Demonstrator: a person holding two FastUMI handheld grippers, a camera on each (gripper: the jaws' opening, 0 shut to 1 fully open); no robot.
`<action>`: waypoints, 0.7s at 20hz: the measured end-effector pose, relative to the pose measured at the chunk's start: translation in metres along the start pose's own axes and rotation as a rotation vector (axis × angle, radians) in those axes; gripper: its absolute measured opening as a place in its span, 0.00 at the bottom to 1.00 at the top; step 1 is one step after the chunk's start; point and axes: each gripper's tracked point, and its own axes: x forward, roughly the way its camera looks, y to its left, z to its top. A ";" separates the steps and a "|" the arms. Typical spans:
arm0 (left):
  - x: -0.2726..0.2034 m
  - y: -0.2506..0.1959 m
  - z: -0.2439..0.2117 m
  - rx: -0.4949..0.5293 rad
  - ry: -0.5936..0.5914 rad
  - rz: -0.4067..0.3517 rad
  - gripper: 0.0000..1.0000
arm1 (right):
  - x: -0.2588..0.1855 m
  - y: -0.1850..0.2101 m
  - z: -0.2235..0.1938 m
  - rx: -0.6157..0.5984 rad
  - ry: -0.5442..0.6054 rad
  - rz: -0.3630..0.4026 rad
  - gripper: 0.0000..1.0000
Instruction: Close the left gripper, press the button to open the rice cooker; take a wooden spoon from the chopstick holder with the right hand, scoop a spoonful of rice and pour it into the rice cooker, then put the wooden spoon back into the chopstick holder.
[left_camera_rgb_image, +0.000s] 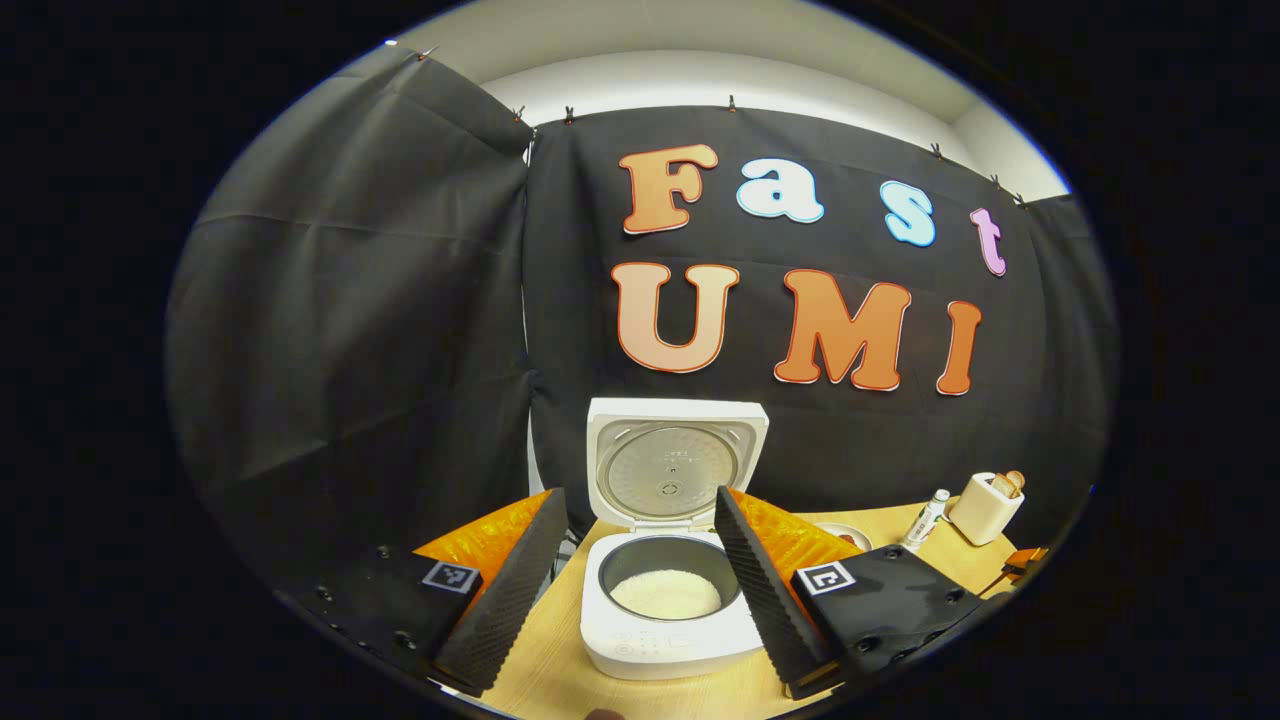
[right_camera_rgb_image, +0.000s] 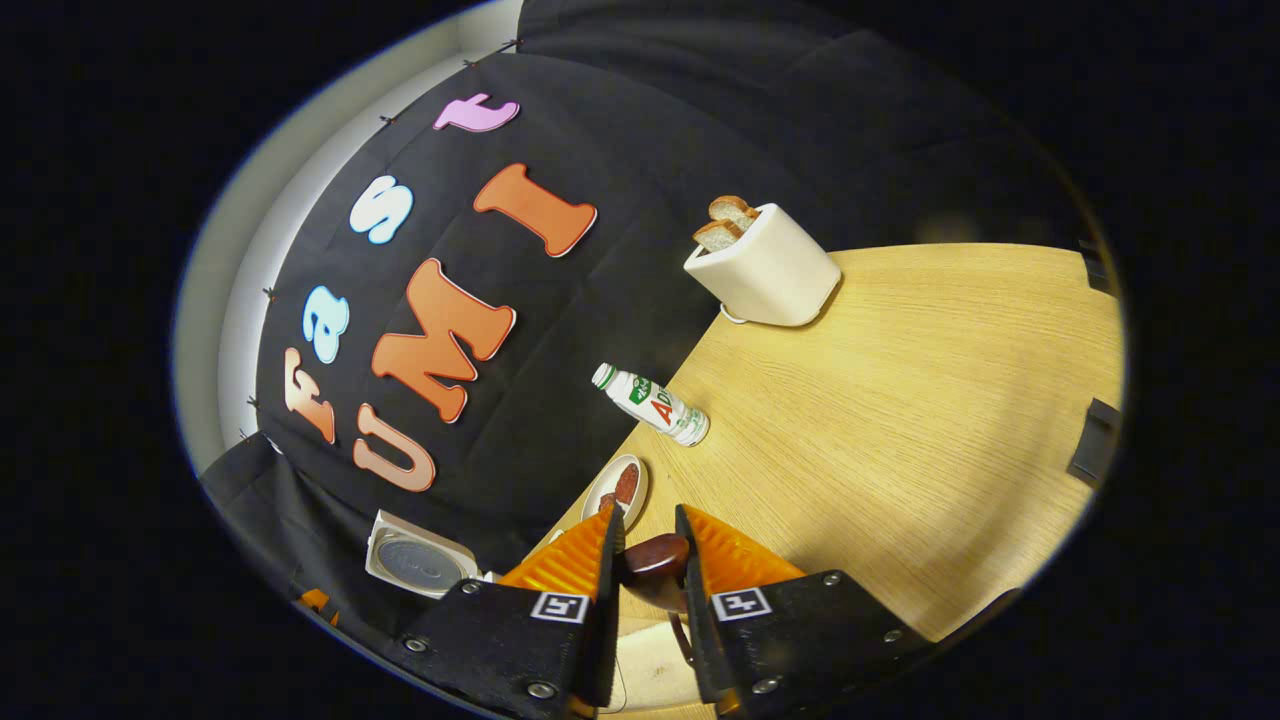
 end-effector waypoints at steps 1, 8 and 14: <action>0.000 0.000 0.001 0.001 -0.002 -0.005 0.99 | 0.000 -0.003 0.004 -0.004 -0.009 -0.019 0.35; 0.004 -0.008 0.010 -0.029 -0.008 -0.037 0.99 | -0.021 -0.024 0.060 -0.054 -0.127 -0.149 0.94; 0.026 -0.018 0.047 -0.105 -0.023 -0.067 0.99 | -0.046 0.005 0.098 -0.244 -0.182 -0.209 0.94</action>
